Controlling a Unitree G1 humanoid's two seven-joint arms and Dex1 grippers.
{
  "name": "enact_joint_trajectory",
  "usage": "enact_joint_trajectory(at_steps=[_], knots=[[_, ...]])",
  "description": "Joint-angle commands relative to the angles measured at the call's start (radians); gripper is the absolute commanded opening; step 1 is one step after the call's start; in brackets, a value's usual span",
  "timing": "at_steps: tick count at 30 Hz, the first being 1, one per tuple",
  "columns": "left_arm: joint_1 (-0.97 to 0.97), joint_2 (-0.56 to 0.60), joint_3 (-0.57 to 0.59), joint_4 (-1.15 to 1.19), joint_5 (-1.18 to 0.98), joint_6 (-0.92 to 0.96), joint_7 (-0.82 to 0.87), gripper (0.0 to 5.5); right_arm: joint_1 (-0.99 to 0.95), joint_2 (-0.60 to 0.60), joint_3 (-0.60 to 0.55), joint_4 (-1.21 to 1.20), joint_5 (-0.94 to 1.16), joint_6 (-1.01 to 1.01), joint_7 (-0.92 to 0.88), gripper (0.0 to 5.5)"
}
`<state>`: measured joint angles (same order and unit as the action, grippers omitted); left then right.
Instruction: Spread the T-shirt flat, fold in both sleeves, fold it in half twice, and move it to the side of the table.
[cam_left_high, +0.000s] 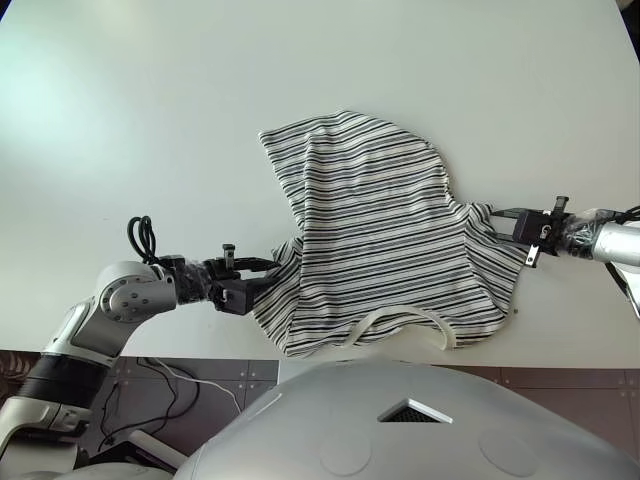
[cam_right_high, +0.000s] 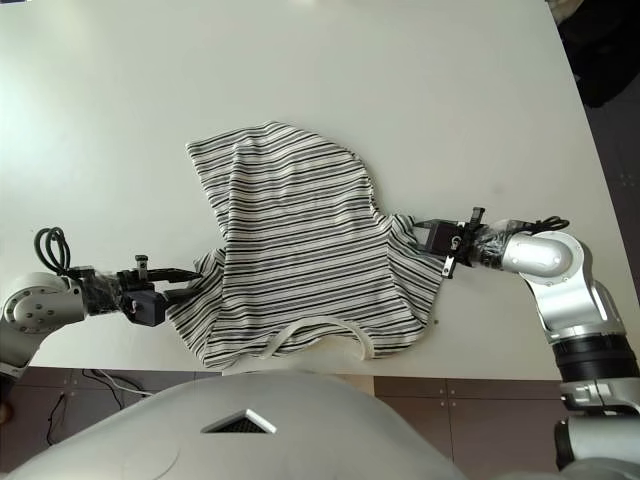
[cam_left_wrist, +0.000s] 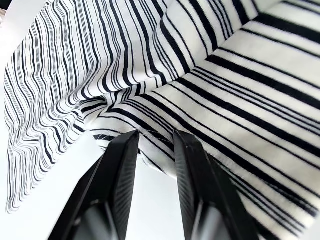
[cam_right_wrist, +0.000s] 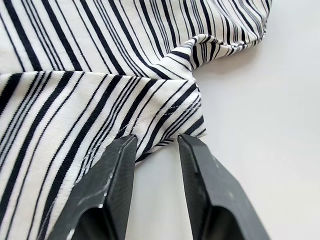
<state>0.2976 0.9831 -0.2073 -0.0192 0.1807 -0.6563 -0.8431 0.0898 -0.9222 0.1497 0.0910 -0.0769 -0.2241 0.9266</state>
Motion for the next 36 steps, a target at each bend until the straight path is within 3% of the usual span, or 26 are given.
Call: enact_joint_trajectory(at_steps=[1, 11, 18, 21, 24, 28, 32, 36], knots=[[0.127, 0.136, -0.001, 0.008, 0.099, 0.094, -0.071, 1.28, 0.157, -0.045, -0.016, -0.116, -0.014, 0.108, 0.014, 1.51], [0.032, 0.182, 0.05, 0.018, -0.098, 0.14, -0.122, 1.28, 0.201, -0.064, -0.15, -0.414, 0.131, 0.345, 0.061, 1.51], [-0.167, 0.132, 0.142, -0.248, -0.458, 0.515, -0.192, 1.28, 0.101, -0.096, -0.288, -0.493, 0.379, 0.518, 0.17, 1.51], [-0.297, 0.031, 0.131, -0.32, -0.474, 0.631, -0.107, 1.28, -0.153, 0.028, -0.19, -0.339, 0.294, 0.5, 0.051, 1.51], [-0.403, -0.104, 0.016, -0.325, -0.381, 0.685, -0.05, 1.28, -0.372, 0.175, -0.071, -0.123, 0.184, 0.444, -0.051, 1.51], [-0.373, -0.238, -0.151, -0.246, -0.172, 0.654, 0.033, 1.28, -0.584, 0.361, 0.087, 0.248, 0.054, 0.287, -0.092, 1.51], [-0.351, -0.278, -0.219, -0.178, -0.063, 0.614, 0.054, 1.28, -0.733, 0.479, 0.144, 0.583, -0.016, 0.154, -0.114, 1.51], [-0.324, -0.259, -0.237, -0.14, -0.004, 0.546, 0.038, 1.28, -0.79, 0.511, 0.164, 0.793, -0.074, 0.046, -0.132, 1.51]])
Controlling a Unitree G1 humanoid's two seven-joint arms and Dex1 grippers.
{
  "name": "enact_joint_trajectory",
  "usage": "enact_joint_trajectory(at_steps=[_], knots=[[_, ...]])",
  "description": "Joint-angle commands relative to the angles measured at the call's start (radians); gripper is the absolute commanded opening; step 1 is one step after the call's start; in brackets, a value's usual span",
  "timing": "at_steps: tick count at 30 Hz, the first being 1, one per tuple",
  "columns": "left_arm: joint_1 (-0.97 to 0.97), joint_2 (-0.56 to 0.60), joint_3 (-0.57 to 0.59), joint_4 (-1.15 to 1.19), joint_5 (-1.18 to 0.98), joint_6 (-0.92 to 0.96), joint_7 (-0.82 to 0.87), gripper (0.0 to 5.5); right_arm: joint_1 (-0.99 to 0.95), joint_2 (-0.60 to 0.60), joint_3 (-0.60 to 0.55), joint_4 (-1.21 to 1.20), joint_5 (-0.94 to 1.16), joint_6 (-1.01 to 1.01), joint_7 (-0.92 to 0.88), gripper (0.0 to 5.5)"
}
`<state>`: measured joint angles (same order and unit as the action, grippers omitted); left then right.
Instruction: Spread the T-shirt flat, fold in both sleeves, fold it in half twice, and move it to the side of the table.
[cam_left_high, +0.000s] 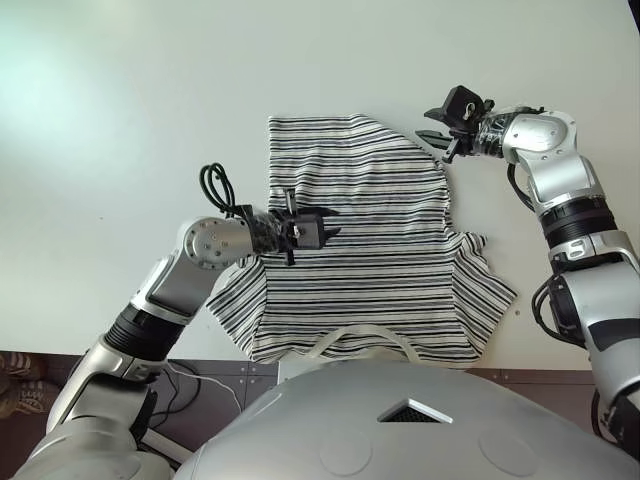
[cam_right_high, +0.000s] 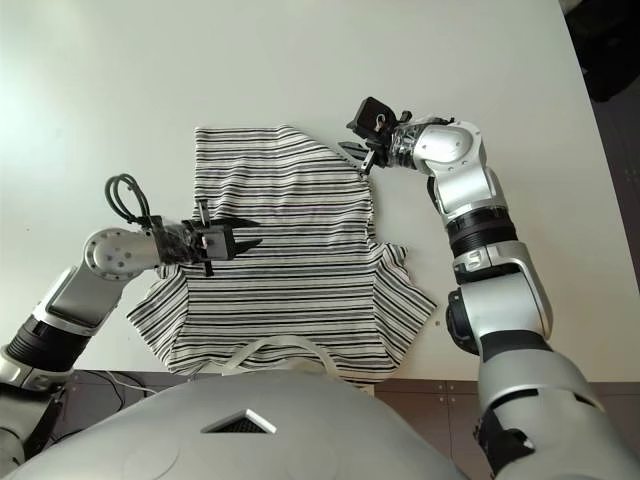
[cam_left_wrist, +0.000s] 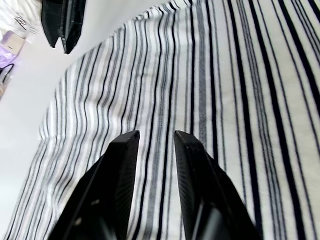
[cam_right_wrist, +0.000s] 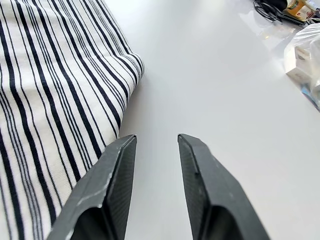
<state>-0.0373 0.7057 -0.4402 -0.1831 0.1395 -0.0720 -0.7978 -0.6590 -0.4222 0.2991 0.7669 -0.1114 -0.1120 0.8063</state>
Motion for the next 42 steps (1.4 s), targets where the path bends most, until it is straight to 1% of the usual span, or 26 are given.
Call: enact_joint_trajectory(at_steps=[1, 7, 11, 14, 23, 26, 29, 33, 35, 39, 42], knots=[[0.012, 0.02, -0.001, 0.03, 0.039, -0.044, -0.014, 1.28, -0.043, 0.01, 0.014, 0.144, -0.047, -0.085, -0.01, 1.51], [0.039, 0.037, 0.007, 0.076, 0.069, -0.091, -0.019, 1.28, -0.03, 0.0, -0.002, 0.152, -0.052, -0.139, 0.024, 1.51], [0.046, 0.04, 0.007, 0.092, 0.076, -0.11, -0.028, 1.28, -0.032, -0.002, -0.024, 0.11, -0.04, -0.142, 0.023, 1.51], [0.043, 0.037, 0.012, 0.096, 0.073, -0.116, -0.034, 1.28, -0.007, -0.001, -0.018, 0.073, -0.043, -0.134, 0.046, 1.51], [0.03, 0.043, 0.016, 0.098, 0.069, -0.134, -0.069, 1.28, 0.021, 0.013, 0.004, 0.192, -0.1, -0.148, -0.005, 1.51], [0.038, 0.046, 0.018, 0.093, 0.07, -0.137, -0.077, 1.28, 0.008, 0.018, 0.021, 0.272, -0.136, -0.155, -0.045, 1.51], [0.046, 0.053, 0.017, 0.091, 0.072, -0.141, -0.084, 1.28, -0.026, -0.007, 0.037, 0.378, -0.187, -0.136, -0.16, 1.51], [0.059, 0.056, 0.019, 0.097, 0.078, -0.14, -0.08, 1.28, -0.054, -0.034, 0.01, 0.462, -0.196, -0.129, -0.289, 1.51], [0.062, 0.048, 0.02, 0.096, 0.081, -0.137, -0.073, 1.28, -0.065, -0.018, -0.012, 0.47, -0.173, -0.146, -0.309, 1.51], [0.028, -0.011, 0.03, 0.087, 0.071, -0.103, -0.036, 1.28, -0.088, 0.036, -0.066, 0.45, -0.124, -0.175, -0.299, 1.51], [0.007, -0.069, 0.047, 0.057, 0.031, -0.069, -0.013, 1.28, -0.09, 0.022, -0.083, 0.399, -0.104, -0.19, -0.258, 1.51]])
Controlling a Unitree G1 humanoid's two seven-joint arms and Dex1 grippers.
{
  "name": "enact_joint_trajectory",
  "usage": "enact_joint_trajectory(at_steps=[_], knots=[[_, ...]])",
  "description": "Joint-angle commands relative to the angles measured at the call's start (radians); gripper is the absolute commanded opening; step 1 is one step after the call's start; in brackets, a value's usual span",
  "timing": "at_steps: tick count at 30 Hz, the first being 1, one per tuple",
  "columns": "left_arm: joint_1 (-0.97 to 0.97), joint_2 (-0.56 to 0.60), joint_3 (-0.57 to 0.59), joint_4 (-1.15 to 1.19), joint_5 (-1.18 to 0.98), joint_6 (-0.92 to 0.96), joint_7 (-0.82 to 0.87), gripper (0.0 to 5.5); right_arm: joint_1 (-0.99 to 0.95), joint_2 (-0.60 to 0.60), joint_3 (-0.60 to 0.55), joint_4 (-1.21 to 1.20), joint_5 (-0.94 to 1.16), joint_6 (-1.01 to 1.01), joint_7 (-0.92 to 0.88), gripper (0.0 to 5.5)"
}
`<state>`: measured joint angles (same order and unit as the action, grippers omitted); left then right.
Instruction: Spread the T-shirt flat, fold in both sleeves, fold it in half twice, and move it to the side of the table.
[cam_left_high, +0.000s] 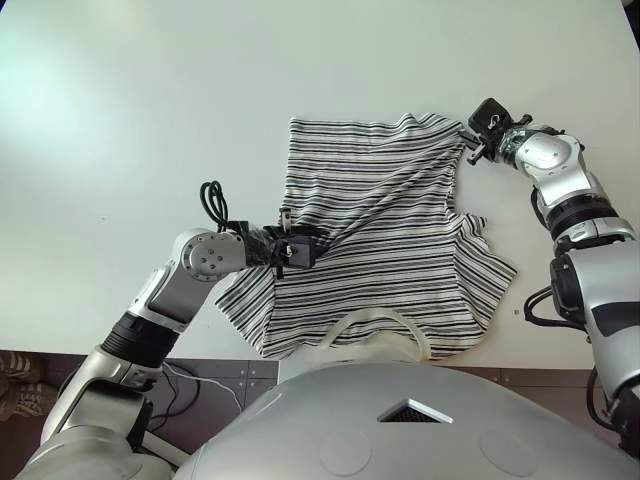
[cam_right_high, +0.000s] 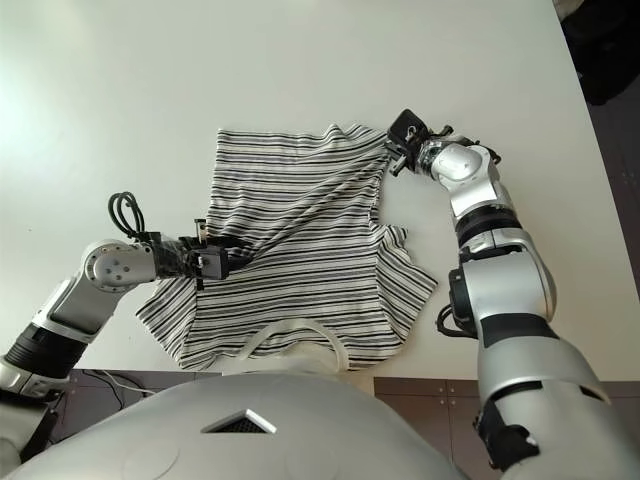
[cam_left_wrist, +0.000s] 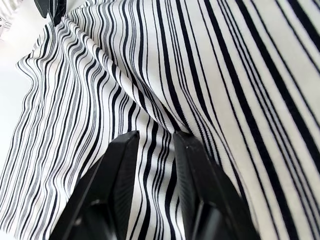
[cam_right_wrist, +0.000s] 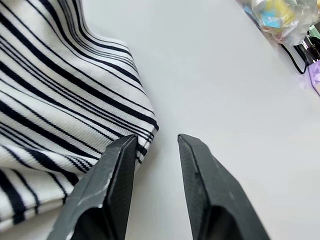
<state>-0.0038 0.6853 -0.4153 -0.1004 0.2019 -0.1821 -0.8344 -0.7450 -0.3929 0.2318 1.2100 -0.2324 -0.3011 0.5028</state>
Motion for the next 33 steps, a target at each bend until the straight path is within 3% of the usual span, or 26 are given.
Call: enact_joint_trajectory(at_steps=[1, 8, 13, 18, 23, 28, 33], knots=[[-0.029, -0.066, 0.032, -0.053, -0.061, 0.06, 0.023, 1.28, 0.001, -0.02, -0.023, -0.072, 0.024, -0.003, 0.072, 1.51], [-0.049, -0.044, 0.113, -0.172, -0.199, 0.193, -0.036, 1.28, 0.175, -0.173, -0.076, -0.517, 0.084, 0.081, 0.23, 1.51], [-0.209, -0.142, 0.117, 0.089, -0.049, 0.132, 0.155, 1.28, 0.449, -0.2, -0.075, -1.028, 0.21, 0.253, 0.338, 1.51], [-0.32, -0.193, 0.049, 0.405, 0.076, -0.018, 0.254, 1.28, 0.705, -0.326, -0.13, -1.375, 0.327, 0.397, 0.46, 1.51], [-0.355, -0.135, -0.017, 0.642, 0.191, -0.145, 0.255, 1.28, 0.823, -0.398, -0.133, -1.483, 0.337, 0.438, 0.498, 1.51], [-0.267, 0.027, -0.035, 0.642, 0.188, -0.291, 0.141, 1.28, 0.939, -0.445, -0.093, -1.571, 0.307, 0.439, 0.514, 1.51], [-0.247, 0.057, -0.023, 0.571, 0.108, -0.346, 0.072, 1.28, 1.021, -0.5, -0.059, -1.591, 0.263, 0.435, 0.537, 1.51]])
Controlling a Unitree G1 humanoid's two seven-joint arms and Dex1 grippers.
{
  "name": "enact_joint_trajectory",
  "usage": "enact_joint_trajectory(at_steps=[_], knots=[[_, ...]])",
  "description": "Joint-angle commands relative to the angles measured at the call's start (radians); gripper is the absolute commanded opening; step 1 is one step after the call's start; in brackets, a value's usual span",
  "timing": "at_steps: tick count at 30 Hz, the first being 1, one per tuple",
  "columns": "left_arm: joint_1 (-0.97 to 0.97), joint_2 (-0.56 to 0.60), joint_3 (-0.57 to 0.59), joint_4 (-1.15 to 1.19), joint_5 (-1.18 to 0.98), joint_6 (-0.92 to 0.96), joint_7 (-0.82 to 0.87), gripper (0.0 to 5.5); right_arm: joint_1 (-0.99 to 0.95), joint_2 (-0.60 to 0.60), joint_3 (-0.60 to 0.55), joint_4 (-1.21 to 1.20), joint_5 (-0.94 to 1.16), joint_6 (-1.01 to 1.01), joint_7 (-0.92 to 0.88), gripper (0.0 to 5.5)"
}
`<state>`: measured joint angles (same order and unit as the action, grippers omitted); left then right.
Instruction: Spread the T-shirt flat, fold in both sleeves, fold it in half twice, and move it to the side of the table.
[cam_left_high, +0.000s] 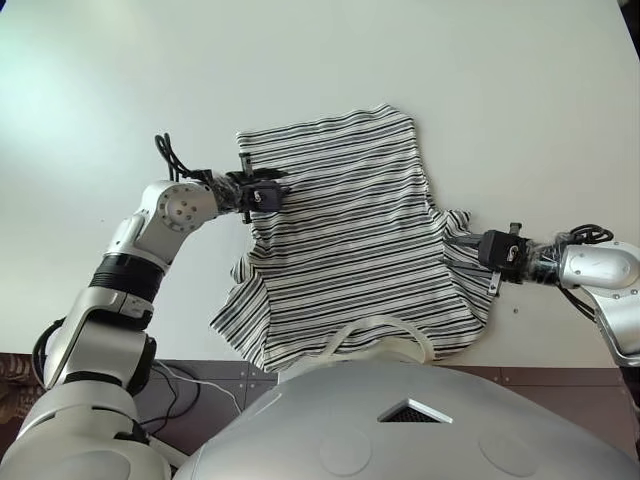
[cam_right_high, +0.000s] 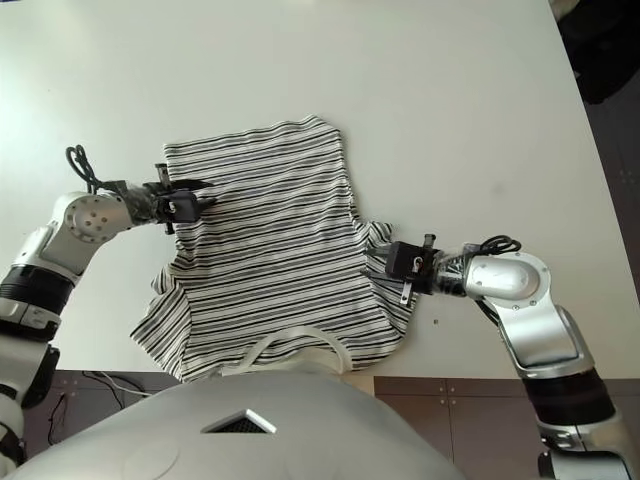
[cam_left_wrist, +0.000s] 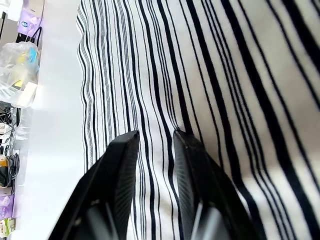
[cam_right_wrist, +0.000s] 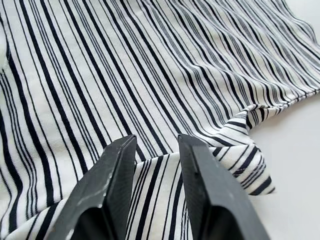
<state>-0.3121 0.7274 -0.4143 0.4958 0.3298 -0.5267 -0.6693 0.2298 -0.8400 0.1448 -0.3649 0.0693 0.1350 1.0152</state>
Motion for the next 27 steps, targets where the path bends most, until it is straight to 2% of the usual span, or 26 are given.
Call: enact_joint_trajectory(at_steps=[1, 7, 13, 19, 23, 27], knots=[[0.067, 0.006, -0.021, -0.042, -0.037, -0.003, -0.097, 1.28, 0.045, -0.055, 0.032, -0.014, -0.042, -0.004, 0.024, 1.51], [-0.033, -0.1, 0.03, 0.028, -0.05, 0.029, -0.005, 1.28, -0.137, 0.004, -0.004, -0.002, 0.047, 0.062, 0.013, 1.51], [-0.13, -0.139, 0.006, 0.215, 0.008, -0.038, 0.028, 1.28, -0.237, 0.032, 0.02, 0.128, 0.023, 0.035, -0.001, 1.51], [-0.294, -0.198, -0.081, 0.511, 0.15, -0.135, 0.114, 1.28, -0.213, 0.027, 0.107, 0.326, -0.114, -0.11, -0.028, 1.51], [-0.433, -0.279, -0.101, 0.638, 0.195, -0.175, 0.214, 1.28, -0.227, 0.023, 0.104, 0.431, -0.142, -0.164, -0.056, 1.51], [-0.53, -0.331, -0.091, 0.705, 0.213, -0.19, 0.306, 1.28, -0.207, 0.006, 0.086, 0.427, -0.127, -0.174, -0.058, 1.51]])
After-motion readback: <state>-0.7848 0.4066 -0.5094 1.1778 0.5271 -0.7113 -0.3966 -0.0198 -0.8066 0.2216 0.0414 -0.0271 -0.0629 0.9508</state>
